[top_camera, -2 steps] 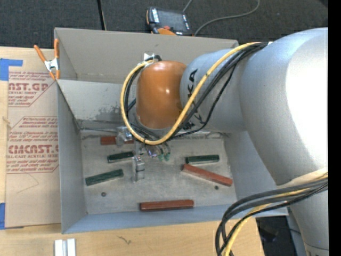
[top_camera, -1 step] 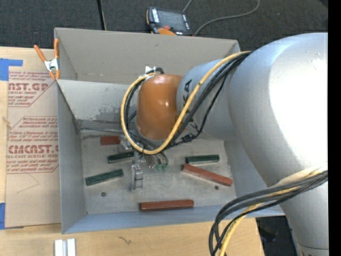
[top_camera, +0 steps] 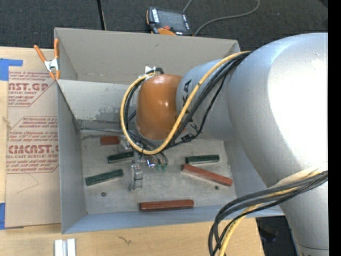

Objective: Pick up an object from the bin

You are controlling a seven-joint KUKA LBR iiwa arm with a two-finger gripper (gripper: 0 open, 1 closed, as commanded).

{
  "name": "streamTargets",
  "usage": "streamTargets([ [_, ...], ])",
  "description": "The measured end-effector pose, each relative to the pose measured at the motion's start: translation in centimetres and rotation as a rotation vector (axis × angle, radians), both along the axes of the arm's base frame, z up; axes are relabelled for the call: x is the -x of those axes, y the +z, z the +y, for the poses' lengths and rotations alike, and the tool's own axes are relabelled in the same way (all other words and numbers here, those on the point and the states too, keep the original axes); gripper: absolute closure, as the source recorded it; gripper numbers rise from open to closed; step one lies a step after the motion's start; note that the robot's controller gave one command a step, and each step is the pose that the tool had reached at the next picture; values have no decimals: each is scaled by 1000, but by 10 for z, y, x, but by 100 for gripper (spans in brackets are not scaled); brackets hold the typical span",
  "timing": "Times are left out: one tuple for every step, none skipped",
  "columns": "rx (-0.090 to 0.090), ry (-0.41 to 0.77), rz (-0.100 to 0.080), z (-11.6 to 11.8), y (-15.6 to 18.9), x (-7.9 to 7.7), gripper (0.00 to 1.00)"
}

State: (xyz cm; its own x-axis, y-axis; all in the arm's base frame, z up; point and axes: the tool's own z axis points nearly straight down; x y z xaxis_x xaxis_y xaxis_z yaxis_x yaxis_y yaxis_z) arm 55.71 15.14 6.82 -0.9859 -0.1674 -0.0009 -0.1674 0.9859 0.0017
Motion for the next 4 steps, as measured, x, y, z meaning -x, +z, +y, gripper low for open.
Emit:
streamTargets([
  [0, 0, -1, 0, 1, -1, 100],
  [-1, 0, -2, 1, 20, -1, 100],
  [0, 0, -1, 2, 27, -1, 100],
  [-1, 0, -5, 3, 80, -3, 100],
])
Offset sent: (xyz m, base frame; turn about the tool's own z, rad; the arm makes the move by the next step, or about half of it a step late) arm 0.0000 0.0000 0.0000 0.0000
